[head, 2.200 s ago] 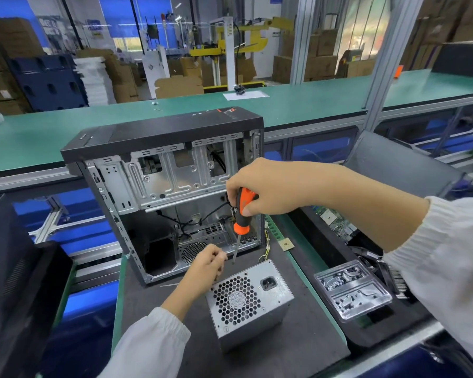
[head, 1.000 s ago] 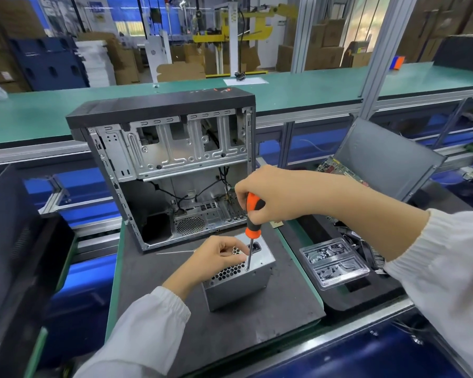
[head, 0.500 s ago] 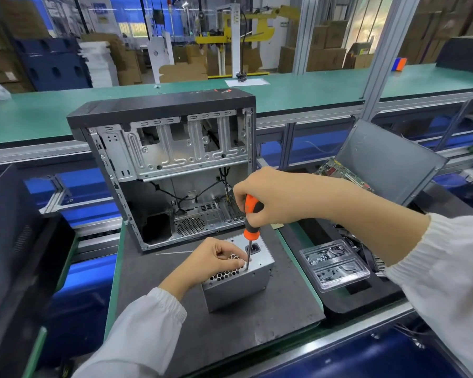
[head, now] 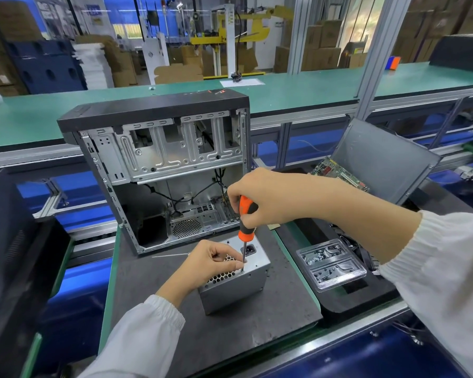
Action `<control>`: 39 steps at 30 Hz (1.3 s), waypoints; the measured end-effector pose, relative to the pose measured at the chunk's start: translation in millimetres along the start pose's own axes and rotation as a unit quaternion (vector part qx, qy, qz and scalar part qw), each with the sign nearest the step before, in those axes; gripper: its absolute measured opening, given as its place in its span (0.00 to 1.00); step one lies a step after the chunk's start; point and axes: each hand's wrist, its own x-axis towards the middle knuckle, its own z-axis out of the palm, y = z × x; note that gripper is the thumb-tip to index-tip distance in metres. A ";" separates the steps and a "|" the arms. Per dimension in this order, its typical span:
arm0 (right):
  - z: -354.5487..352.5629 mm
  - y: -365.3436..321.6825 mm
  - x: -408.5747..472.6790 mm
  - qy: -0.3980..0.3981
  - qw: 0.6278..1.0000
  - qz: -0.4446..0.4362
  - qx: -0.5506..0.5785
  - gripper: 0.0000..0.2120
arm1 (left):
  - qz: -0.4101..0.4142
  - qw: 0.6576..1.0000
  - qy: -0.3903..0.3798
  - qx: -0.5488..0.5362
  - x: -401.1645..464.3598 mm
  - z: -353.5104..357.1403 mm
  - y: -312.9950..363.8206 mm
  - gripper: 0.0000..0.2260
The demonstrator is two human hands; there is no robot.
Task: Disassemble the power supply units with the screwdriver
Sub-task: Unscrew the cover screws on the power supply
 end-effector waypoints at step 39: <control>-10.6 -11.4 9.7 -0.098 0.993 -0.060 -0.020 0.16 | 0.025 0.995 -0.032 -0.092 3.9 3.5 2.4 0.09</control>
